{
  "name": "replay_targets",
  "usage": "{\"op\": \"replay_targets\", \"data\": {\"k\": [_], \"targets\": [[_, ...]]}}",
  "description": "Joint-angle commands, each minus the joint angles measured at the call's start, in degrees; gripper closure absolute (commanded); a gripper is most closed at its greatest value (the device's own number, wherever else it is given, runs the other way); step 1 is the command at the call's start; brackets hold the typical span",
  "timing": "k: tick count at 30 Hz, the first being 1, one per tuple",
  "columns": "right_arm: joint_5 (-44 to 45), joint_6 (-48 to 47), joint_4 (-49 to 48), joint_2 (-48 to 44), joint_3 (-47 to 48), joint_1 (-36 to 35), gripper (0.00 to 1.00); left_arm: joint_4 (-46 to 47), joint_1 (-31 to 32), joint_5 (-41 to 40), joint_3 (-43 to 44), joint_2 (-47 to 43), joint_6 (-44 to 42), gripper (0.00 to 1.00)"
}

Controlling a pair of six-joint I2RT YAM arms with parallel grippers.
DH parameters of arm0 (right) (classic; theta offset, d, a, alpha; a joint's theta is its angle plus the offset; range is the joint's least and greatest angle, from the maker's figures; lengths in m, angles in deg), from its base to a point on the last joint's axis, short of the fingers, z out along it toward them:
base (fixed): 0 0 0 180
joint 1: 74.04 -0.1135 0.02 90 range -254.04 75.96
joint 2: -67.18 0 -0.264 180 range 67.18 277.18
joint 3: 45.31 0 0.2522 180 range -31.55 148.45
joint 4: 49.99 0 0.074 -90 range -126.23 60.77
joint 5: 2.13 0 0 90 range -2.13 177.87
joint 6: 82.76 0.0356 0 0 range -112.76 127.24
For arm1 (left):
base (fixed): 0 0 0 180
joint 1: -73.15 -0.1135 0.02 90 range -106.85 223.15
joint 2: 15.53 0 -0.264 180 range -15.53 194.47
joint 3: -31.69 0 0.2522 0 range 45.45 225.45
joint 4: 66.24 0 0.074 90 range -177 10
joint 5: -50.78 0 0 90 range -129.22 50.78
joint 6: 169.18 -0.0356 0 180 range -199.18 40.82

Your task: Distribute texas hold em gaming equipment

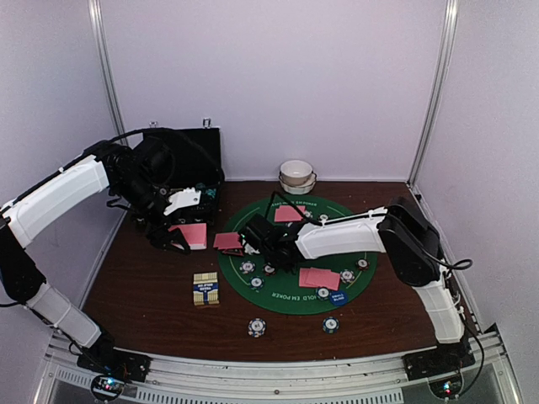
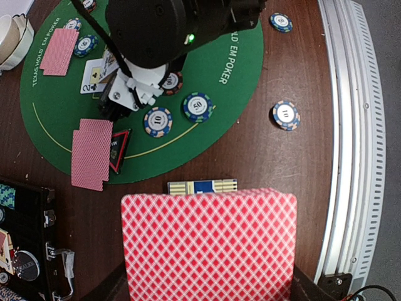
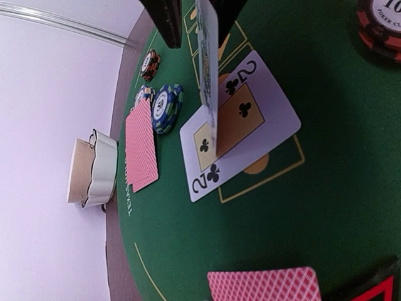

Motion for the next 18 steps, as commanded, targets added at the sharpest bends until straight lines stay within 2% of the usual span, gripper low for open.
{"op": "replay_targets", "data": {"k": [1, 10, 11, 14, 16, 18], "targets": [[0.33, 1.04, -0.32, 0.36, -1.81, 0.10, 0.84, 0.54, -0.38, 0.72, 1.27, -0.89, -0.26, 0.76], [-1.60, 5.74, 2.99, -1.57, -2.83, 0.50, 0.63, 0.43, -0.38, 1.18, 1.58, -0.65, -0.16, 0.76], [-2.42, 6.82, 3.91, -1.71, -2.50, 0.79, 0.56, 0.46, -0.38, 1.21, 1.61, -0.67, -0.09, 0.76], [-6.02, 10.42, 7.05, -2.59, -1.42, 1.92, 0.27, 0.45, -0.38, 1.34, 1.71, -0.64, 0.09, 0.76], [-8.57, 12.23, 8.07, -3.71, -1.27, 2.77, 0.17, 0.33, -0.38, 1.36, 1.78, -0.67, 0.08, 0.76], [-10.11, 13.54, 8.58, -4.59, -0.93, 3.49, 0.15, 0.30, -0.38, 1.30, 1.78, -0.59, -0.02, 0.76]]}}
